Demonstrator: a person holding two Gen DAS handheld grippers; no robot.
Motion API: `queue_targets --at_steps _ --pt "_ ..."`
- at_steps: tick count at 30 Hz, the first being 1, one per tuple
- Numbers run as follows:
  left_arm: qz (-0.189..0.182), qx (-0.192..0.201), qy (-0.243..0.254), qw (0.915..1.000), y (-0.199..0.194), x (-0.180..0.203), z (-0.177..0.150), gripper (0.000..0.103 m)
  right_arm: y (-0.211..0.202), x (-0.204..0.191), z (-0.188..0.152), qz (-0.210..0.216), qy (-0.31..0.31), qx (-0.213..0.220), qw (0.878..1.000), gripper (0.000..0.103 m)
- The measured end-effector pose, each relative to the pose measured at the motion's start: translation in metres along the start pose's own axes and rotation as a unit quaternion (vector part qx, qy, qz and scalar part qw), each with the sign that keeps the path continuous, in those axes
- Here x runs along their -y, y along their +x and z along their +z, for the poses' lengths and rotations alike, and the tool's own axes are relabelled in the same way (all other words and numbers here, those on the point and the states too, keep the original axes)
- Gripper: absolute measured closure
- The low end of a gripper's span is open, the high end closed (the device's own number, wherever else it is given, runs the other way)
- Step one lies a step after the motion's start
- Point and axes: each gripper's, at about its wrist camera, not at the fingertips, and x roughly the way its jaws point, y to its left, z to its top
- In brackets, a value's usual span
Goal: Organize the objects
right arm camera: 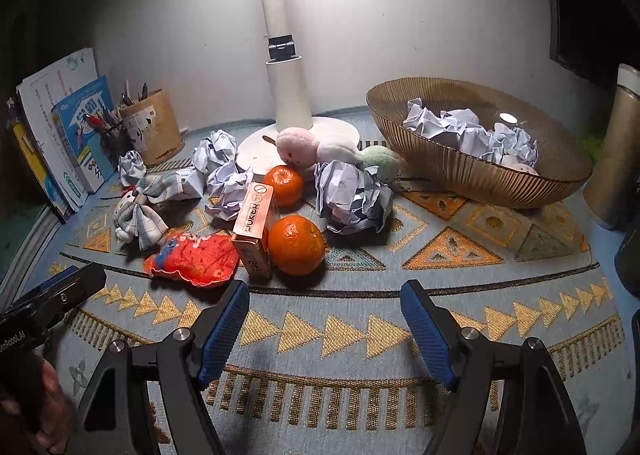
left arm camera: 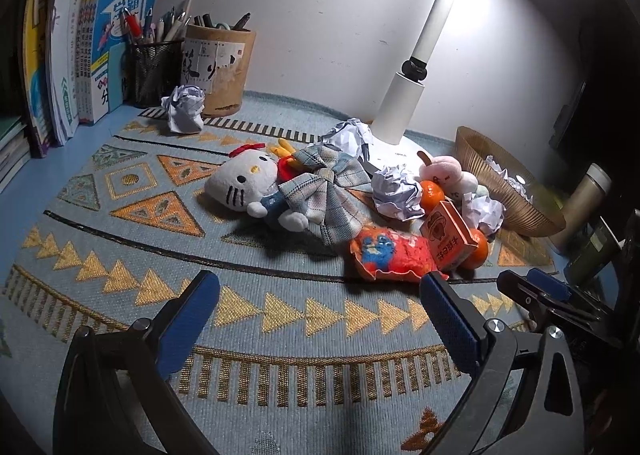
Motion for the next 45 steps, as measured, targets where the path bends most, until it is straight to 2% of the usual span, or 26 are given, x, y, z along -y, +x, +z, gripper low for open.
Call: queue_targets --at_steps 5,8,10,14,16,18,21,25,30,31,32,33,34,35,36,39,41,45 --pt "0.0 0.007 -0.001 1.0 -0.004 -0.001 0.001 0.003 -0.003 -0.007 0.002 0.001 -0.014 0.01 1.0 0.026" --pt "-0.012 -0.002 -0.023 0.9996 -0.008 -0.013 0.009 0.004 -0.006 -0.015 0.008 0.022 -0.021 0.009 0.999 0.026" --pt "-0.019 -0.002 -0.045 0.9988 -0.015 -0.029 0.022 0.004 -0.008 -0.027 0.019 0.035 -0.035 0.008 0.999 0.026" --pt "0.019 0.009 -0.075 0.997 -0.02 -0.073 0.068 0.004 -0.002 -0.05 0.059 0.077 -0.031 0.004 0.997 0.026" --pt "0.051 0.008 -0.07 0.9963 -0.008 -0.092 0.094 0.004 0.012 -0.059 0.082 0.098 -0.015 -0.006 0.995 0.026" --pt "0.07 0.002 -0.06 0.9957 0.014 -0.107 0.115 0.004 0.034 -0.07 0.103 0.102 -0.007 -0.024 0.994 0.026" --pt "0.093 -0.008 -0.049 0.9944 0.053 -0.123 0.135 0.004 0.079 -0.088 0.123 0.098 -0.018 -0.078 0.992 0.026" --pt "0.1 -0.029 -0.046 0.9935 0.096 -0.135 0.152 0.004 0.116 -0.1 0.141 0.114 0.0 -0.105 0.988 0.026" --pt "0.104 -0.035 -0.048 0.9929 0.127 -0.141 0.162 0.005 0.153 -0.113 0.149 0.09 -0.005 -0.135 0.987 0.026" --pt "0.101 -0.035 -0.047 0.9931 0.131 -0.14 0.163 0.007 0.157 -0.116 0.15 0.079 -0.012 -0.137 0.987 0.027" --pt "0.102 -0.037 -0.044 0.9931 0.134 -0.139 0.163 0.015 0.157 -0.118 0.15 0.07 -0.021 -0.131 0.989 0.033" --pt "0.101 -0.04 -0.041 0.9932 0.137 -0.138 0.162 0.027 0.159 -0.12 0.15 0.071 -0.028 -0.131 0.988 0.039" --pt "0.098 -0.045 -0.037 0.9935 0.14 -0.137 0.161 0.033 0.16 -0.121 0.149 0.077 -0.028 -0.134 0.988 0.048" --pt "0.097 -0.05 -0.033 0.9935 0.144 -0.135 0.159 0.044 0.161 -0.12 0.148 0.086 -0.022 -0.135 0.987 0.053" --pt "0.099 -0.052 -0.027 0.9933 0.146 -0.134 0.157 0.058 0.161 -0.118 0.147 0.09 -0.018 -0.136 0.986 0.056" --pt "0.1 -0.048 -0.007 0.9938 0.142 -0.131 0.152 0.068 0.153 -0.118 0.146 0.09 -0.021 -0.121 0.988 0.064" --pt "0.083 -0.042 -0.008 0.9957 0.129 -0.13 0.15 0.068 0.139 -0.114 0.148 0.094 -0.02 -0.1 0.99 0.073" --pt "0.059 -0.011 0.006 0.9982 0.084 -0.109 0.147 0.068 0.091 -0.101 0.154 0.11 -0.012 -0.047 0.993 0.08"
